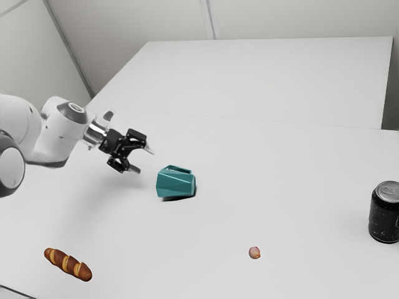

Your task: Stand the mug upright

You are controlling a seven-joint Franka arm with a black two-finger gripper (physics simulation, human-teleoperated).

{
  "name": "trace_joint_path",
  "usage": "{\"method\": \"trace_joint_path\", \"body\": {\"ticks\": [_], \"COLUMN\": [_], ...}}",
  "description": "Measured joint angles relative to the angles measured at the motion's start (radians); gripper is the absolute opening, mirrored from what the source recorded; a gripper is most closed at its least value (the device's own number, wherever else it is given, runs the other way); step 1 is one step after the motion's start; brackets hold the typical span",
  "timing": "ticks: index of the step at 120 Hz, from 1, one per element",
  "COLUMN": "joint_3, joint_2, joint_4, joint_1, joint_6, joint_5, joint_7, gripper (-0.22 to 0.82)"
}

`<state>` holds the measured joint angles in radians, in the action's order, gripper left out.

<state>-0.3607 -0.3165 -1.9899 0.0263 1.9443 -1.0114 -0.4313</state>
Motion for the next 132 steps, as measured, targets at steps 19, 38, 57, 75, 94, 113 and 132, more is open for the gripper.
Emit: {"method": "trace_joint_path", "body": {"ticks": [19,38,57,75,94,113,132], "joint_3": [0.027,0.071,0.089,0.095,0.099,0.100,0.100], "joint_2": [-0.002,0.013,0.029,0.036,0.037,0.039,0.040], "joint_4": [-0.078,-0.127,-0.154,-0.171,-0.186,-0.197,-0.201], "joint_1": [0.001,0.003,0.003,0.003,0.003,0.003,0.003], "joint_6": [0.024,0.035,0.038,0.040,0.044,0.051,0.056], "joint_5": [-0.204,-0.314,-0.355,-0.375,-0.402,-0.422,-0.427], "joint_7": [-0.115,-0.209,-0.282,-0.337,-0.381,-0.415,-0.441], "gripper": [0.60,0.60,0.60,0.51,0.22,-0.02,-0.11]}}
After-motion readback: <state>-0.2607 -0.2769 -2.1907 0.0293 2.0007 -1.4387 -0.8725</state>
